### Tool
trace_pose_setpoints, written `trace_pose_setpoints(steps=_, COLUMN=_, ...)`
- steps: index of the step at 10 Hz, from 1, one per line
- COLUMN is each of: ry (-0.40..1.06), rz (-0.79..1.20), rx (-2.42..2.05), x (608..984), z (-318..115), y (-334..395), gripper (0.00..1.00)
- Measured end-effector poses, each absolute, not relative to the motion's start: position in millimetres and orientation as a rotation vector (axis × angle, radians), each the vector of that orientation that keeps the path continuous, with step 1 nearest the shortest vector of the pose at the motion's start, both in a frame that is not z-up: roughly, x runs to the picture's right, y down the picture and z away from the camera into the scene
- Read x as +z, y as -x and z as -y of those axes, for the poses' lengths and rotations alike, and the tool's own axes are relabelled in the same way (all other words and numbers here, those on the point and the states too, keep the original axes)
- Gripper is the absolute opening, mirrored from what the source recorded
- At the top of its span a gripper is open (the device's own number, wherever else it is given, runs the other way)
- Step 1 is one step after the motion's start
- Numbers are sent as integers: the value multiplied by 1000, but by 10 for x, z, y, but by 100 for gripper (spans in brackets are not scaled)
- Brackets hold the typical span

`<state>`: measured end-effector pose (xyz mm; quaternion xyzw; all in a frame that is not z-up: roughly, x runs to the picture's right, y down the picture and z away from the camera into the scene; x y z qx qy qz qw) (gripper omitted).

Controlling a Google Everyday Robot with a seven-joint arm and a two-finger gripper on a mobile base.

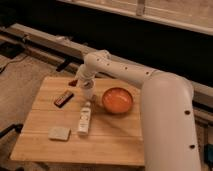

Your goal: Place the pepper in the ceramic cup

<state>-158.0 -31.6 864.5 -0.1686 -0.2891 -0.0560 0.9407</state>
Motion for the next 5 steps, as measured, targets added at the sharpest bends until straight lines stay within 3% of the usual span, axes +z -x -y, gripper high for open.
trace_pose_setpoints(steps=2, ry=355, rz=594, rx=-73, x=8673, z=249, y=1513, gripper=80)
trace_pose_setpoints(steps=5, ry=348, rz=596, rx=-31, x=8657, z=222, y=1414, gripper=80)
